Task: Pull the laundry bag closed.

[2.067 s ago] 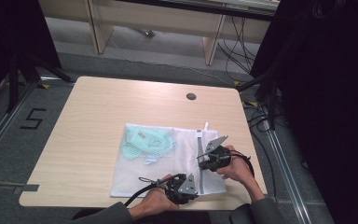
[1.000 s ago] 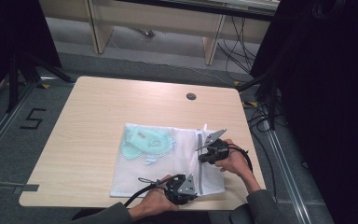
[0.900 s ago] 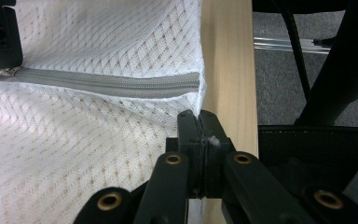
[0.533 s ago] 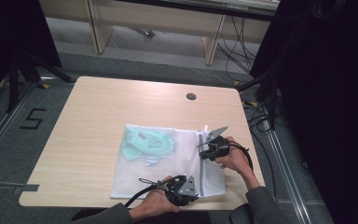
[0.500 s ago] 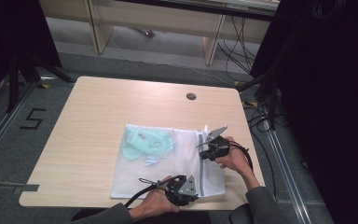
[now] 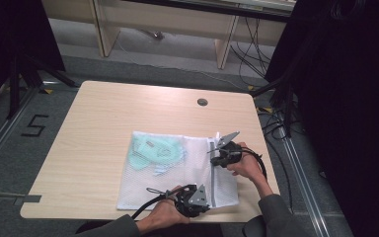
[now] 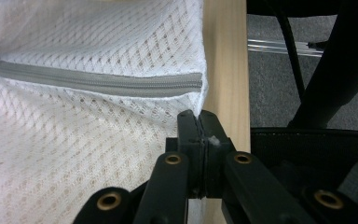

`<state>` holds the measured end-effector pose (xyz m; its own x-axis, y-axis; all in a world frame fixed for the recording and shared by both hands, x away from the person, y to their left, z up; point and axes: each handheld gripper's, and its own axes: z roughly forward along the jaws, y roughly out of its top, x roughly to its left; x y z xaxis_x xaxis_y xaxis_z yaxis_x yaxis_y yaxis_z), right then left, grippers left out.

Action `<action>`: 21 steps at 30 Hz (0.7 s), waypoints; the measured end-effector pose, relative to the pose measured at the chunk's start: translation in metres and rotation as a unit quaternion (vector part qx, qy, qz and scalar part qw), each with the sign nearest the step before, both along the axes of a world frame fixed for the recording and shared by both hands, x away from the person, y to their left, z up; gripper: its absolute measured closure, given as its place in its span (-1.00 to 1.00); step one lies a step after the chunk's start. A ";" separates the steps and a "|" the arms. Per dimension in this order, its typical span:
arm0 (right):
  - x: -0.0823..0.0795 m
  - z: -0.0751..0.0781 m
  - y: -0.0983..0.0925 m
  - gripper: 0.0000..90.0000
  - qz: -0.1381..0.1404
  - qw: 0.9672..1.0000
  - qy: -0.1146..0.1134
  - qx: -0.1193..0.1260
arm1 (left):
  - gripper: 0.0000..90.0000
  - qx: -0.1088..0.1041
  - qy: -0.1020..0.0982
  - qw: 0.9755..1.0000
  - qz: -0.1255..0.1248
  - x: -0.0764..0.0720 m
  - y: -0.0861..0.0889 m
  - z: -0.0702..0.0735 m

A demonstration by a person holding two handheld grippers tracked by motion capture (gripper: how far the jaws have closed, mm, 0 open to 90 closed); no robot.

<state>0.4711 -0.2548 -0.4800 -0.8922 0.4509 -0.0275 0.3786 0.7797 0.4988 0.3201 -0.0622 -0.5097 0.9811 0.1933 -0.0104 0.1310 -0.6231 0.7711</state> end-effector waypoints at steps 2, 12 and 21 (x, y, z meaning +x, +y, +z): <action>0.002 0.000 0.000 0.93 -0.005 1.000 -0.004 -0.001 | 0.98 0.001 0.001 1.000 -0.004 -0.001 0.000 0.001; 0.009 0.000 -0.001 0.93 -0.018 1.000 -0.001 0.005 | 0.98 -0.007 0.005 1.000 0.001 0.000 0.001 0.001; 0.018 0.000 0.001 0.93 -0.025 1.000 -0.003 0.001 | 0.98 -0.009 0.013 1.000 -0.001 -0.001 0.001 0.002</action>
